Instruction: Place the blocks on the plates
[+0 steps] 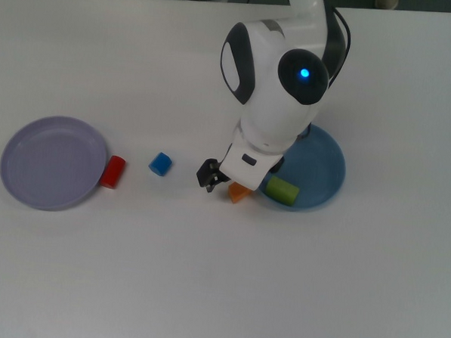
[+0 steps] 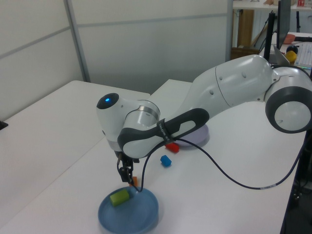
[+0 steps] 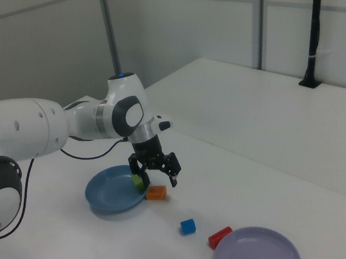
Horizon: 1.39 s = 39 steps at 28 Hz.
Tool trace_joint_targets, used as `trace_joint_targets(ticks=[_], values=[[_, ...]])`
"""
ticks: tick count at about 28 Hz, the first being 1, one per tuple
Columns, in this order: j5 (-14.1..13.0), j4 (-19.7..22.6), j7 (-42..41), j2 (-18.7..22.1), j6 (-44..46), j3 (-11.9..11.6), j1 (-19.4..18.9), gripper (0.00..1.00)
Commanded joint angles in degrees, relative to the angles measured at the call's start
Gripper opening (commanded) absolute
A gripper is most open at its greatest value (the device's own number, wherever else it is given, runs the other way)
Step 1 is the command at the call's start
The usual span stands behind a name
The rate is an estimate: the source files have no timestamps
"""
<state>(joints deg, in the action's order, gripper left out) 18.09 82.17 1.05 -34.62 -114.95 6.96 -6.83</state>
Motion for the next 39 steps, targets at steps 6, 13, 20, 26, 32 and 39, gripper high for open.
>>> trace_joint_targets(ticks=[6, 13, 20, 26, 32, 39], values=[[-0.6, 0.9, 0.6, -1.4, -8.5, -0.4, 1.0, 1.0], [-0.2, 1.0, 0.6, -2.6, -12.7, -0.4, 1.0, 1.0], [-0.2, 1.3, 0.5, -2.5, -11.8, -0.4, 1.0, 1.0], [0.4, 1.2, -0.2, -1.9, -5.9, -2.5, 1.0, 1.0], [2.8, 1.3, -1.4, -1.5, 1.0, -3.3, 1.0, 1.0], [3.0, 1.2, -5.9, -0.8, 9.6, -4.2, 1.0, 1.0]])
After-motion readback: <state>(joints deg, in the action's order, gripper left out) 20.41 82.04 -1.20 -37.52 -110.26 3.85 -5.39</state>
